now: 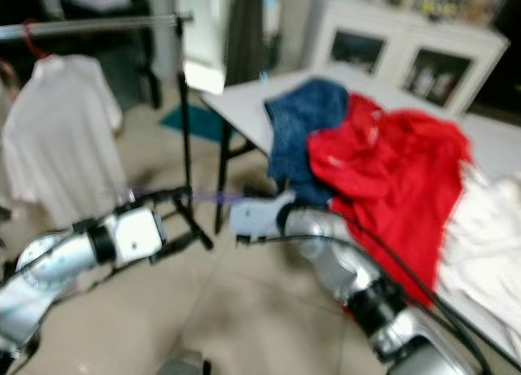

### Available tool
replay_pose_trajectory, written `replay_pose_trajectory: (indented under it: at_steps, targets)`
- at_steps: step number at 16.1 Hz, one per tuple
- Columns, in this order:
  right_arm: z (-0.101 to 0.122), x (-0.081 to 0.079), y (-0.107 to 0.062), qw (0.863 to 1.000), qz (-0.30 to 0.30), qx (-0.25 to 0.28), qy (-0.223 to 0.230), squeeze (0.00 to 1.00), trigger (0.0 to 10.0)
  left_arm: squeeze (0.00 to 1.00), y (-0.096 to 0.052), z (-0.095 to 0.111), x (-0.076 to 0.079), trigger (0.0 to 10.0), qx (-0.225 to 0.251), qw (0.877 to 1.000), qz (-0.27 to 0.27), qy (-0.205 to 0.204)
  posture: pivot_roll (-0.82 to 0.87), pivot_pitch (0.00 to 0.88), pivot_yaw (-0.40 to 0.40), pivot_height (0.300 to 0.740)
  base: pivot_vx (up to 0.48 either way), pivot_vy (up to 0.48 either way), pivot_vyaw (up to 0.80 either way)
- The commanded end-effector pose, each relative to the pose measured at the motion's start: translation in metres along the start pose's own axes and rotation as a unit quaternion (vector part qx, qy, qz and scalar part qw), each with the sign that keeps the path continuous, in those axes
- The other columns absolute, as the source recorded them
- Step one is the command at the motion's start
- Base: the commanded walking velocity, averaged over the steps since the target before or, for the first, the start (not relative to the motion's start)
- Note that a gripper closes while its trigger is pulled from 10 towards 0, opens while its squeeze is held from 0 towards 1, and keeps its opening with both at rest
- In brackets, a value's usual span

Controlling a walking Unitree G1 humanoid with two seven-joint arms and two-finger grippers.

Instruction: Hang hanger

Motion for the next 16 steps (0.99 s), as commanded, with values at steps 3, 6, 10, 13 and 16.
replay_pose_trajectory:
  at_steps: [3, 6, 10, 13, 16]
  targets:
    - [-0.012, -0.001, -0.003, 0.999, -0.007, -0.011, 0.046, 0.0, 10.0, 0.44, 0.008, 0.005, 0.009, 10.0, 0.055, 0.995, 0.027, -0.078, 0.27, 0.002, -0.049, 0.74, 0.0, 0.0, 0.0]
    - [-0.023, -0.028, -0.004, 0.996, -0.005, -0.024, 0.084, 0.0, 10.0, 0.44, 0.015, -0.018, 0.031, 10.0, 0.07, 0.977, 0.095, -0.178, 0.26, 0.004, -0.048, 0.74, 0.0, 0.0, 0.0]
    - [-0.041, -0.066, -0.006, 0.979, -0.023, -0.059, 0.192, 0.0, 10.0, 0.35, 0.018, -0.064, 0.072, 10.0, 0.033, 0.917, 0.199, -0.345, 0.26, 0.002, -0.052, 0.74, 0.0, 0.0, 0.0]
    - [-0.059, -0.088, -0.005, 0.952, -0.038, -0.115, 0.281, 0.0, 10.0, 0.31, 0.022, -0.095, 0.093, 10.0, -0.024, 0.88, 0.243, -0.407, 0.25, 0.0, -0.057, 0.74, 0.0, 0.0, 0.0]
    - [-0.075, -0.112, -0.01, 0.928, -0.029, -0.178, 0.327, 0.0, 10.0, 0.29, 0.018, -0.121, 0.104, 10.0, -0.082, 0.843, 0.278, -0.453, 0.25, 0.0, -0.058, 0.74, 0.0, 0.0, 0.0]
Point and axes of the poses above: a point about 5 cm out from each wrist's last joint towards the gripper, its own y axis pointing out of the wrist towards the gripper, its own z axis along the axis of the wrist's last joint, x = y × z, the point moved 1 cm from there along y, pointing out of the wrist towards the gripper, and after that the axes turned 5 degrees about -y, right-handed, at the moved point
